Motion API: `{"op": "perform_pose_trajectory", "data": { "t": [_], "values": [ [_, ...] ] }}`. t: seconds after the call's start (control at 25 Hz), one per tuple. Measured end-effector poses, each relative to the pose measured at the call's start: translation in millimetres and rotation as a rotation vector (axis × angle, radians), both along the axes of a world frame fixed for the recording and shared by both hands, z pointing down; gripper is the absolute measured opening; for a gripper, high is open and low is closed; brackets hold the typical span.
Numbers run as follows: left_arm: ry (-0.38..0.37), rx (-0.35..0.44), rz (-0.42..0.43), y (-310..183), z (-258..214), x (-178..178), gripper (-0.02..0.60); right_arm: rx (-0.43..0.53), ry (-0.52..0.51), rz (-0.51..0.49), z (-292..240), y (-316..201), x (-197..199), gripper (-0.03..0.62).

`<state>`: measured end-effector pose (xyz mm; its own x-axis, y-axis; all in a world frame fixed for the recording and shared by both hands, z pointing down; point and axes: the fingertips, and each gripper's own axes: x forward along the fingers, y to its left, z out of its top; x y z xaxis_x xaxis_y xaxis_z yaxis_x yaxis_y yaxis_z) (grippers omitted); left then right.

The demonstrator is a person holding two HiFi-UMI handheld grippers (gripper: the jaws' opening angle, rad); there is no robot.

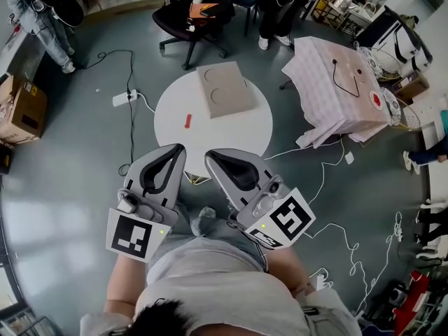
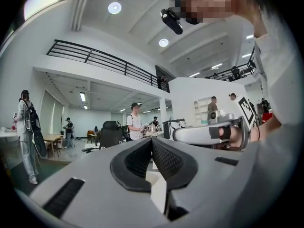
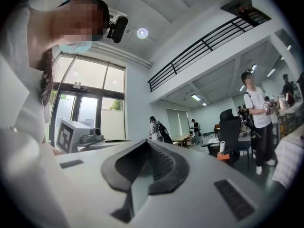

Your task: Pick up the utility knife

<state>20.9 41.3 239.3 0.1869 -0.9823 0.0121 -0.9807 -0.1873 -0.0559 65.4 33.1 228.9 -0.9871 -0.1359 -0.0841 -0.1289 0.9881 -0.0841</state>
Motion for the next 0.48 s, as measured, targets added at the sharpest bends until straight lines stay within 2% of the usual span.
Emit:
{"op": "perform_pose_trajectory", "data": {
  "t": [0.28,0.48],
  "values": [
    [-0.014,-0.025,0.099,-35.1,11.9,-1.0,0.011,-0.019,0.012,0.087,5.9,-32.1,-5.7,0.009],
    [-0.024,-0.031,0.169,-64.7,13.6,-16.1,0.011,-0.017,0.023,0.149,4.8,-56.3,-23.8,0.011]
  ]
}}
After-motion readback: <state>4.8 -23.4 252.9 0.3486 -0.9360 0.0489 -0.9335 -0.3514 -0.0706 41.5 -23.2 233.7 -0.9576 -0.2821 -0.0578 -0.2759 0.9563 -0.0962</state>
